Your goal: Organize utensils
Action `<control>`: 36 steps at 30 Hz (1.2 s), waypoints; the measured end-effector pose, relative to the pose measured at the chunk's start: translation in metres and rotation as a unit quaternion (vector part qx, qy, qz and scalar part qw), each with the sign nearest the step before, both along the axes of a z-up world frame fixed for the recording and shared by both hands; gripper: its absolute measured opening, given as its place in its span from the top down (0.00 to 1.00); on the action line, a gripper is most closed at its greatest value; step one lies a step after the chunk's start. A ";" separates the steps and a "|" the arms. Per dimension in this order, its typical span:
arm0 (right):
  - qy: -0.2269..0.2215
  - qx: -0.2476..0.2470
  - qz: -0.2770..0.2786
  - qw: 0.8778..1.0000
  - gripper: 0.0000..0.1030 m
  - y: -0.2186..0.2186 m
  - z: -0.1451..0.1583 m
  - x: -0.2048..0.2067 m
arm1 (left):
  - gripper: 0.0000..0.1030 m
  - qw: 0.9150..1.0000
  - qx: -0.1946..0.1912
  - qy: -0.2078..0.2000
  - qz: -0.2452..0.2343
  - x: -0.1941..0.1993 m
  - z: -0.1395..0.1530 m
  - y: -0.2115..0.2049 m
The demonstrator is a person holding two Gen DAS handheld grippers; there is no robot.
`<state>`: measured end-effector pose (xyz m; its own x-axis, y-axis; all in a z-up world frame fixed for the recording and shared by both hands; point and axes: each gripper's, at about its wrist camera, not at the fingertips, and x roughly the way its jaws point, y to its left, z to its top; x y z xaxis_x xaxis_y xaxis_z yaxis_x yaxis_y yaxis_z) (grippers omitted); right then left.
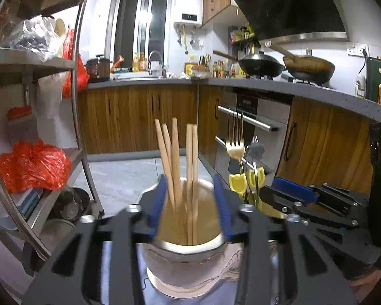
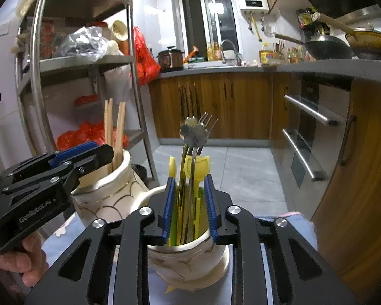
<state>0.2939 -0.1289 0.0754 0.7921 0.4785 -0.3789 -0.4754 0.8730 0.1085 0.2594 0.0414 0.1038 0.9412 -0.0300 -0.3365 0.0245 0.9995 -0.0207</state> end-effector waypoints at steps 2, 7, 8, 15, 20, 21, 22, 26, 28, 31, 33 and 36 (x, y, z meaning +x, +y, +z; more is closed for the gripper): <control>-0.009 0.003 -0.001 1.000 0.69 -0.004 0.004 -0.003 | 0.45 1.000 -0.003 -0.012 0.003 -0.006 0.004 0.002; -0.027 0.004 -0.007 1.000 0.57 -0.014 0.012 -0.013 | 0.30 0.999 -0.012 -0.034 0.007 -0.020 0.014 0.010; -0.031 0.002 -0.009 0.999 0.52 -0.015 0.013 -0.015 | 0.28 0.999 -0.010 -0.038 0.010 -0.023 0.015 0.011; -0.055 -0.006 -0.017 0.998 0.17 -0.026 0.012 -0.042 | 0.06 0.998 -0.027 -0.048 0.020 -0.051 0.010 0.024; -0.058 0.002 -0.022 0.998 0.07 -0.038 0.007 -0.059 | 0.06 0.997 -0.040 -0.056 0.033 -0.071 0.006 0.032; -0.058 0.005 -0.024 0.998 0.07 -0.040 0.005 -0.062 | 0.06 0.997 -0.042 -0.058 0.034 -0.077 0.003 0.033; -0.059 0.009 -0.026 0.998 0.06 -0.042 0.003 -0.065 | 0.06 0.997 -0.044 -0.060 0.035 -0.080 0.002 0.034; -0.063 0.018 -0.034 0.997 0.05 -0.048 -0.006 -0.077 | 0.05 0.996 -0.050 -0.060 0.036 -0.097 -0.010 0.035; -0.061 0.025 -0.033 0.997 0.05 -0.051 -0.010 -0.083 | 0.05 0.996 -0.048 -0.061 0.037 -0.104 -0.016 0.033; -0.059 0.024 -0.031 0.997 0.05 -0.051 -0.017 -0.092 | 0.05 0.997 -0.043 -0.060 0.034 -0.112 -0.025 0.028; -0.061 0.016 -0.026 0.998 0.05 -0.047 -0.022 -0.099 | 0.05 0.997 -0.038 -0.060 0.033 -0.116 -0.029 0.025; -0.062 0.006 -0.023 0.998 0.05 -0.044 -0.028 -0.106 | 0.05 0.997 -0.026 -0.060 0.034 -0.120 -0.036 0.019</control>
<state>0.1874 -0.1731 0.0478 0.8534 0.4449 -0.2715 -0.4459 0.8929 0.0617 0.1390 0.0599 0.0678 0.9750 0.0217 -0.2213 -0.0389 0.9965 -0.0737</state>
